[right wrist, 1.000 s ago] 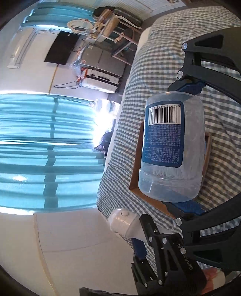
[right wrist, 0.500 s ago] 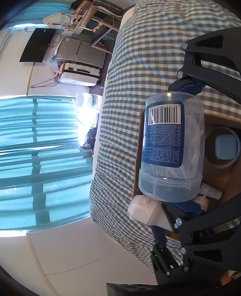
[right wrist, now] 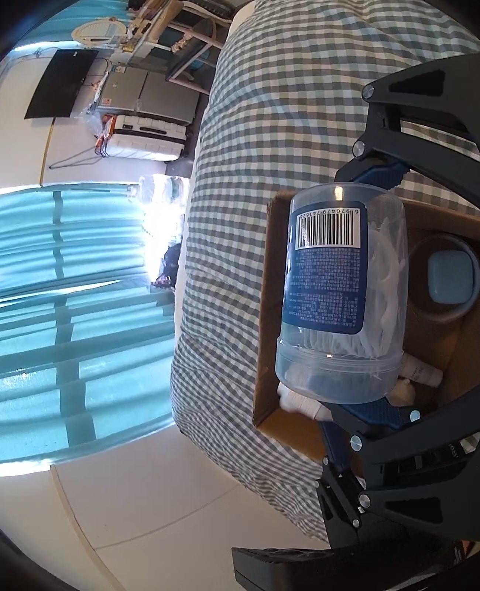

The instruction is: Organize objects

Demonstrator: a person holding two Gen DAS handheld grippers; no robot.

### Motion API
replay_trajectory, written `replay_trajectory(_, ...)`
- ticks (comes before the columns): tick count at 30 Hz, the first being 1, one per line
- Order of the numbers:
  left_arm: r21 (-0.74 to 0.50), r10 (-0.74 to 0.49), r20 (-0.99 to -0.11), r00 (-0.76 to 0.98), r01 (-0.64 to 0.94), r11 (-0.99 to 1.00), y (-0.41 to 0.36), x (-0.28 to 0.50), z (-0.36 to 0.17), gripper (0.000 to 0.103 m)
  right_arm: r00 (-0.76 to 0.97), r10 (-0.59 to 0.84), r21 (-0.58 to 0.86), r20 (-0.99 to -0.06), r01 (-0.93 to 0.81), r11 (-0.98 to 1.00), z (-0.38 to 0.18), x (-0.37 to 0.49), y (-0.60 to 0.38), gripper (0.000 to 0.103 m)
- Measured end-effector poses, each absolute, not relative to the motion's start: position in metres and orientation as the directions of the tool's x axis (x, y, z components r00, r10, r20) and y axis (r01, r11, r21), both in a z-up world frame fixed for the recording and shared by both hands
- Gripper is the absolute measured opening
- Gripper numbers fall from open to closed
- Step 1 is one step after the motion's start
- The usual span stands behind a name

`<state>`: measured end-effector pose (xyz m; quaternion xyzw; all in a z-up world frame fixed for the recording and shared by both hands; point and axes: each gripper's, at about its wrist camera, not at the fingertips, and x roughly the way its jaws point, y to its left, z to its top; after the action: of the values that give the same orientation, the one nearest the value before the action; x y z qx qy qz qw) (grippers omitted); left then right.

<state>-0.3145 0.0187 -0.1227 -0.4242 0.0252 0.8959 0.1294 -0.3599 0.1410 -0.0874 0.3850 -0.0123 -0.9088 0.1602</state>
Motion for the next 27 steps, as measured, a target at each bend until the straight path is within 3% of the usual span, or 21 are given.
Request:
replay_trajectory(2, -0.061, 0.202, -0.756, -0.622, -0.240, -0.969, 0.019, -0.308, -0.111, 0.085, -0.663, -0.291, 0.135, -0.689, 0.277, -0.951, -0.077, -0.353, 0.141, 0.091)
replay_trajectory(3, -0.058, 0.195, -0.750, -0.633, -0.230, -0.971, 0.017, -0.304, -0.106, 0.088, -0.670, -0.284, 0.130, -0.685, 0.272, -0.954, -0.072, -0.350, 0.142, 0.091)
replay_trajectory(12, -0.075, 0.183, -0.693, -0.697, -0.183, -0.980, 0.002, -0.266, -0.028, 0.094, -0.776, -0.246, 0.128, -0.581, 0.211, -0.969, 0.019, -0.298, 0.159, 0.101)
replay_trajectory(20, -0.004, 0.131, -0.536, -0.834, -0.153, -0.988, -0.005, -0.203, 0.069, 0.101, -0.869, -0.210, 0.081, -0.449, 0.194, -0.978, 0.104, -0.220, 0.166, 0.102)
replay_trajectory(27, 0.052, 0.083, -0.439, -0.895, -0.118, -0.992, 0.002, -0.147, 0.117, 0.103, -0.919, -0.178, 0.046, -0.351, 0.173, -0.984, 0.148, -0.152, 0.184, 0.102)
